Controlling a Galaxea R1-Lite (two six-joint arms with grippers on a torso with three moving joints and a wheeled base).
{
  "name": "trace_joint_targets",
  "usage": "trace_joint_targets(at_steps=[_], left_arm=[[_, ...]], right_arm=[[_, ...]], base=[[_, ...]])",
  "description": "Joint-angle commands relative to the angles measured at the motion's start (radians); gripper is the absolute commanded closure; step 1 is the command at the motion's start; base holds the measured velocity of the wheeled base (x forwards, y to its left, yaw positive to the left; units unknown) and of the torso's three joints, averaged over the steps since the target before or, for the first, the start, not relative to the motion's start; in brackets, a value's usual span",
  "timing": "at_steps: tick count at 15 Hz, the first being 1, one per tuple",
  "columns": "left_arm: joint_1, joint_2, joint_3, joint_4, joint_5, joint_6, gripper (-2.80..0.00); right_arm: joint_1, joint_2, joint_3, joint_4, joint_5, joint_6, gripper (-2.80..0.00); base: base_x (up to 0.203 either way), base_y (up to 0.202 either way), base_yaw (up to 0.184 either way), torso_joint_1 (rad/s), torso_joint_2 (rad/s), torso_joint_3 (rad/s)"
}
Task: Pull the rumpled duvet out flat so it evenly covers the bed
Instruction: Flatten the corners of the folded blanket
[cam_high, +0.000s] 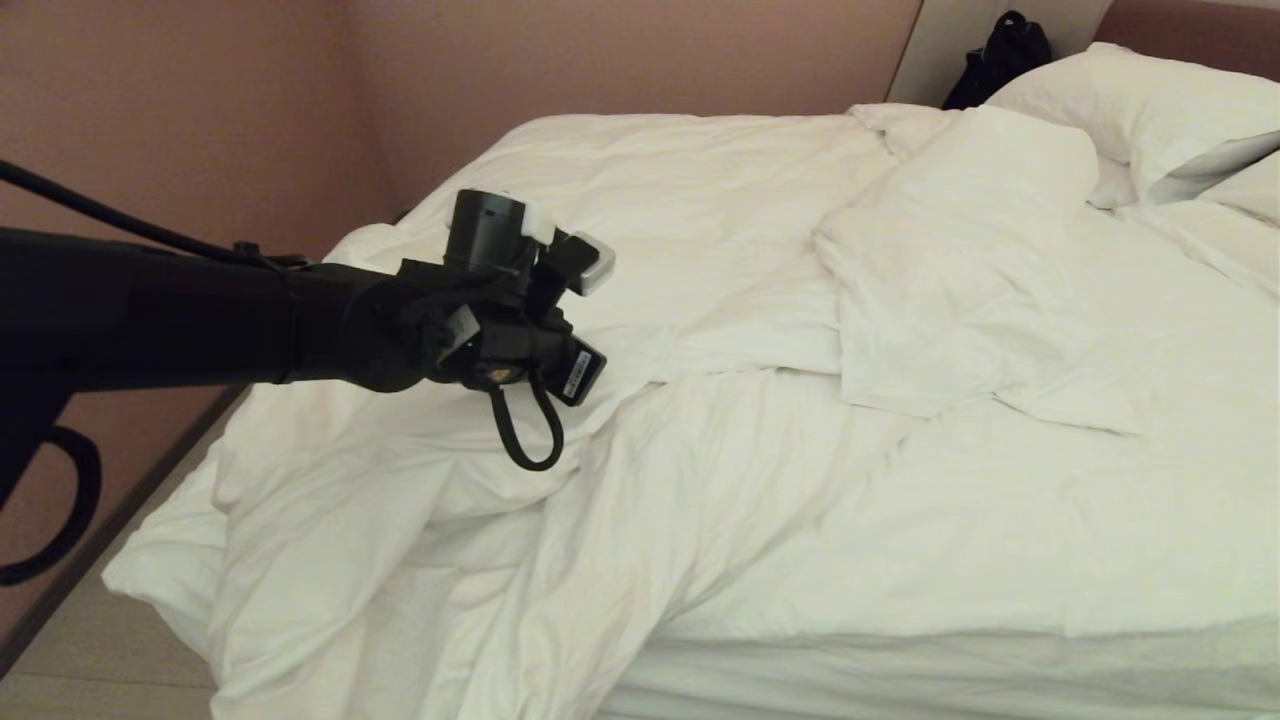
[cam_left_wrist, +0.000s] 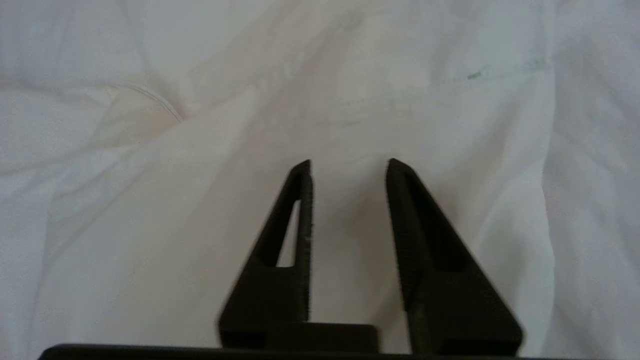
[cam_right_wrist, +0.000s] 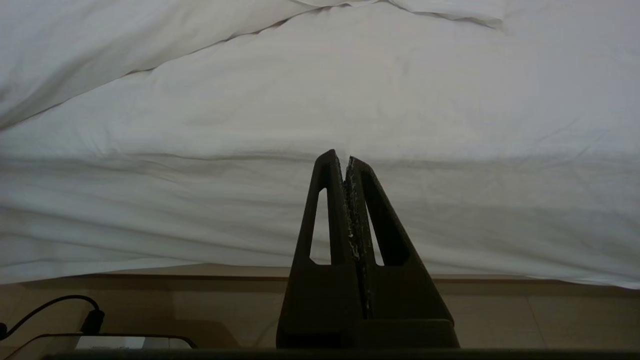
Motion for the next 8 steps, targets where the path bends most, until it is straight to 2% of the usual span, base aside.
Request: trace_joint_targets(at_steps=[1,4,5,6,7,8], left_arm=[[-0.025,0.052,-0.046,0.0,0.024,0.012,-2.8],[-0.045,0.064,-0.064,-0.005,0.038,0.015,-2.8],[-0.077,0.065,-0.067,-0.045,0.061,0.017,-2.8],[-0.113,0.065,-0.069,-0.111,0.113,0.032,-2.8],[-0.142,0.061,-0.068,-0.156,0.147,0.084,-2.8],[-0.157,0.064,-0.073,-0.176,0.16,0.108,-2.8]], right_arm=[[0.0,0.0,0.0,0.0,0.0,-0.001,0.0],[0.0,0.0,0.0,0.0,0.0,-0.001,0.0],[0.0,0.0,0.0,0.0,0.0,-0.001,0.0],[0.0,0.0,0.0,0.0,0.0,-0.001,0.0],[0.0,0.0,0.0,0.0,0.0,-0.002,0.0],[0.0,0.0,0.0,0.0,0.0,-0.001,0.0]], base=[[0.0,0.0,0.0,0.0,0.0,0.0],[0.0,0.0,0.0,0.0,0.0,0.0],[0.0,0.0,0.0,0.0,0.0,0.0],[0.0,0.0,0.0,0.0,0.0,0.0],[0.0,0.0,0.0,0.0,0.0,0.0],[0.0,0.0,0.0,0.0,0.0,0.0]])
